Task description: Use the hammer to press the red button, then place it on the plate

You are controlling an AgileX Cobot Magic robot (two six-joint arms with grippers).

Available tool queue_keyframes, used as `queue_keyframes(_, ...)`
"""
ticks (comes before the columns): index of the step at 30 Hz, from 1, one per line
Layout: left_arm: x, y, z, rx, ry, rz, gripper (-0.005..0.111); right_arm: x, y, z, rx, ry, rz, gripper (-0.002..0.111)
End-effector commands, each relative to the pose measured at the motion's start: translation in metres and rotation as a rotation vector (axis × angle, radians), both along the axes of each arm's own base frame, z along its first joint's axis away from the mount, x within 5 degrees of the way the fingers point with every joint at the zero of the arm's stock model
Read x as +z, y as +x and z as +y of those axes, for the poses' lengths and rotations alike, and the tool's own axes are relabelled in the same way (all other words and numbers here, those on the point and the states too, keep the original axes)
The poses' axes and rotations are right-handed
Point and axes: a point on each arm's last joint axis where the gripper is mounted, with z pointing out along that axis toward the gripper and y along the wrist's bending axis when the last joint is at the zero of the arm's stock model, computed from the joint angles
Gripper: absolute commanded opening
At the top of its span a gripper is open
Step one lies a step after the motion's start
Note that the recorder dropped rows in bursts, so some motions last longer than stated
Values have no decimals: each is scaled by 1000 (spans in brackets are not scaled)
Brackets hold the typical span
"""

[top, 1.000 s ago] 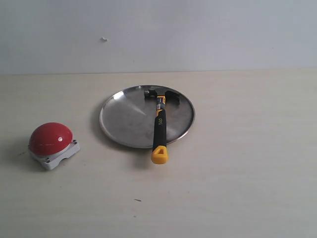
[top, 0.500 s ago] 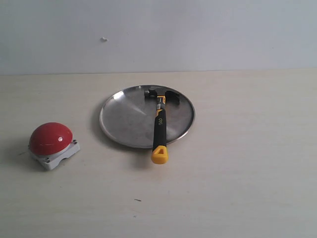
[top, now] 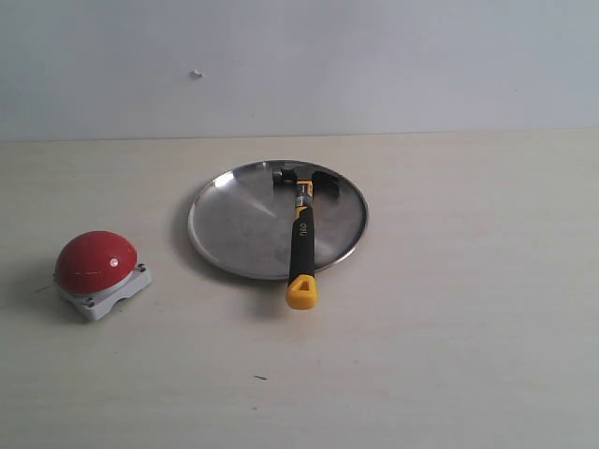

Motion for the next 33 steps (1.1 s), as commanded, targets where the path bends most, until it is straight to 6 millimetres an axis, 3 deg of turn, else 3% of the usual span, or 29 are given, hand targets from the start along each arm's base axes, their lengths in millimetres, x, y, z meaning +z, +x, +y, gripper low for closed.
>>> queue_keyframes(1, 0, 0, 0, 2, -1, -8, 0, 2, -1, -1, -14, -1, -34, 26)
queue_keyframes(21, 0, 0, 0, 2, -1, -8, 0, 1, -1, -1, -8, 10, -26, 26)
queue_keyframes(28, 0, 0, 0, 2, -1, -8, 0, -12, -1, 2, 26, -117, 109, 26)
queue_keyframes(33, 0, 0, 0, 2, -1, -8, 0, -20, 2, 2, 20, -153, 105, 26)
